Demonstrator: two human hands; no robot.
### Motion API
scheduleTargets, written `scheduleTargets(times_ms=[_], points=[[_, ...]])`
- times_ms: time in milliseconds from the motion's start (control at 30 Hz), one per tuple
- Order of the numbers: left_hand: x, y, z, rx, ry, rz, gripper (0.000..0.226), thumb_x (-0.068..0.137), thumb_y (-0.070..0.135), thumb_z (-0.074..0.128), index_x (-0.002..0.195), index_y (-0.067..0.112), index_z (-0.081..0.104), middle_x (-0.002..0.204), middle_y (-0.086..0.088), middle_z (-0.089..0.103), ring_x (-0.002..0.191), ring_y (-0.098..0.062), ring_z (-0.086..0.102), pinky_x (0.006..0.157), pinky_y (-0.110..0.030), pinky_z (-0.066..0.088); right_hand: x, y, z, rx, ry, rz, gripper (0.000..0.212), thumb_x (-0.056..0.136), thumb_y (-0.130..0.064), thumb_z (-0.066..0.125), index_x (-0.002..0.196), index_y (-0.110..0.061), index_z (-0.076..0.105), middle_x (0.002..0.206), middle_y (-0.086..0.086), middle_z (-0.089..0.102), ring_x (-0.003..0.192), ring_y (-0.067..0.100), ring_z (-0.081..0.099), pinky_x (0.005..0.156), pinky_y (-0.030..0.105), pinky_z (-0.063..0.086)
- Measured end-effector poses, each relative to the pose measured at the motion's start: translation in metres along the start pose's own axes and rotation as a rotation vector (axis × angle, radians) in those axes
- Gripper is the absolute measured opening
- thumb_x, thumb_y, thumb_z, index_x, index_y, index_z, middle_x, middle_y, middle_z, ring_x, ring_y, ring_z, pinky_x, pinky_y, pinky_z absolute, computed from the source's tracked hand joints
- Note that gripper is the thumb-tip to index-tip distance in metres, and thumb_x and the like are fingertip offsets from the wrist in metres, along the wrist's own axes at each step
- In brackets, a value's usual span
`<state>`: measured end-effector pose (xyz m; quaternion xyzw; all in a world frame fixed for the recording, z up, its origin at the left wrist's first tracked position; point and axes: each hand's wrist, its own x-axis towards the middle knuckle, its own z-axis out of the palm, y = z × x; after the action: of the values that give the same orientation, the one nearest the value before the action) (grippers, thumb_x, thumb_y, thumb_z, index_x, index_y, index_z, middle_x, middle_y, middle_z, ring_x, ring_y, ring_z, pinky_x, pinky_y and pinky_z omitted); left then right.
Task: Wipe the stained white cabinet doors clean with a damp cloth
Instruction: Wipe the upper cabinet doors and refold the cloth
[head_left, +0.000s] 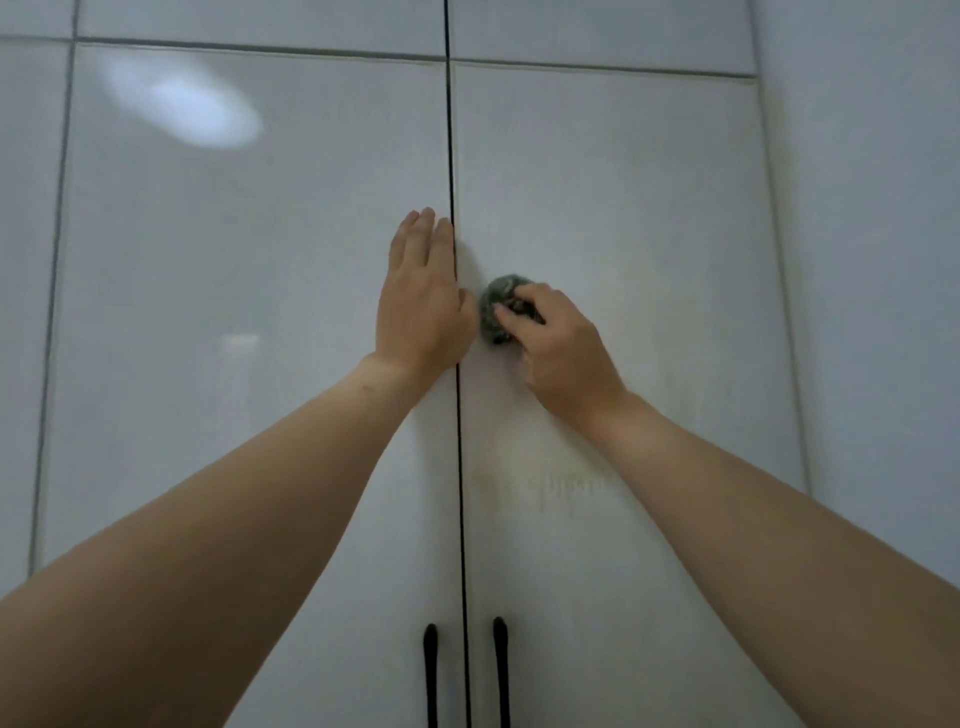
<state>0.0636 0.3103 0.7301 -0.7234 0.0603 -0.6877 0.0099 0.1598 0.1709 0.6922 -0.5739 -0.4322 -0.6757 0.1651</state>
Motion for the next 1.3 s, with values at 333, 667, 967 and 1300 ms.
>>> scheduleTargets(times_ms=[333, 667, 967, 1300], points=[[-0.008, 0.050, 0.044, 0.242, -0.094, -0.062, 0.081, 0.084, 0.035, 0.022, 0.146, -0.018, 0.026, 0.154, -0.041, 0.017, 0.148, -0.049, 0.011, 0.125, -0.049, 0.007, -0.039, 0.051, -0.025, -0.053, 0.109, 0.257, 0.037, 0.089, -0.023, 0.064, 0.116, 0.001, 0.069, 0.125, 0.024, 0.057, 0.105, 0.039, 0.055, 0.094, 0.039, 0.046], [-0.011, 0.051, 0.050, 0.243, -0.053, -0.100, 0.078, 0.085, 0.030, 0.035, 0.148, -0.016, 0.023, 0.156, -0.037, 0.016, 0.149, -0.046, 0.009, 0.125, -0.048, 0.009, -0.039, 0.098, -0.047, -0.121, 0.249, 0.684, 0.018, 0.087, -0.004, 0.056, 0.101, -0.002, 0.068, 0.110, 0.018, 0.059, 0.095, 0.035, 0.059, 0.076, 0.032, 0.042], [-0.013, 0.048, 0.051, 0.249, -0.032, -0.070, 0.077, 0.084, 0.028, 0.035, 0.147, -0.016, 0.025, 0.155, -0.038, 0.018, 0.149, -0.048, 0.011, 0.124, -0.048, 0.011, -0.066, 0.102, -0.060, -0.178, 0.245, 0.849, 0.020, 0.089, -0.001, 0.047, 0.105, -0.002, 0.058, 0.105, 0.014, 0.049, 0.089, 0.038, 0.056, 0.069, 0.033, 0.034], [-0.029, 0.028, 0.017, -0.050, 0.053, -0.021, 0.068, 0.081, -0.004, 0.031, 0.148, -0.016, 0.023, 0.158, -0.032, 0.021, 0.150, -0.043, 0.015, 0.125, -0.036, 0.007, -0.048, 0.044, -0.038, -0.093, 0.181, 0.567, 0.020, 0.086, 0.001, 0.054, 0.103, 0.001, 0.065, 0.108, 0.023, 0.055, 0.089, 0.041, 0.058, 0.076, 0.038, 0.048]])
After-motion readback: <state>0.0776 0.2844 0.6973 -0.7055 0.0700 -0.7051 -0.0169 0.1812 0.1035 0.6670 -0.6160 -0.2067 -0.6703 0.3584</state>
